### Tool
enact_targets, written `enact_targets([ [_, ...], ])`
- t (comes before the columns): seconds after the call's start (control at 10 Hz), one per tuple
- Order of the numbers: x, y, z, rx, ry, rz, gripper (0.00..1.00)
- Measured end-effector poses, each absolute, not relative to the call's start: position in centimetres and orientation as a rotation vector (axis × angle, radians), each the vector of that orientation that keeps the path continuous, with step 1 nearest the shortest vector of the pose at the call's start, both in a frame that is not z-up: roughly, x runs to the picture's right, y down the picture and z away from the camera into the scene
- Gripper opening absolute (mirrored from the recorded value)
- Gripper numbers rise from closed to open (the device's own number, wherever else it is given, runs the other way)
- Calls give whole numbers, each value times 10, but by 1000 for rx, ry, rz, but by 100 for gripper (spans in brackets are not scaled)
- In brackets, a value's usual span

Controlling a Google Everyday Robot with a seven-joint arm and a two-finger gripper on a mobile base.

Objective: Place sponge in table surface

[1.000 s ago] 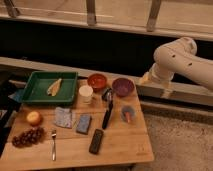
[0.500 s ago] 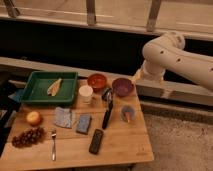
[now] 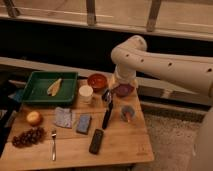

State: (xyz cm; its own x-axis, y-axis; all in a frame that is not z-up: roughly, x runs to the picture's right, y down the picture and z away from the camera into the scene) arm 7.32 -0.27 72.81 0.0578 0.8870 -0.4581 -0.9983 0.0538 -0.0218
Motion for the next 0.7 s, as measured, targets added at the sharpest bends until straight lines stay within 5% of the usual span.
enact_targets([
  [0.7,51,9,730,-403,374,1431,80],
])
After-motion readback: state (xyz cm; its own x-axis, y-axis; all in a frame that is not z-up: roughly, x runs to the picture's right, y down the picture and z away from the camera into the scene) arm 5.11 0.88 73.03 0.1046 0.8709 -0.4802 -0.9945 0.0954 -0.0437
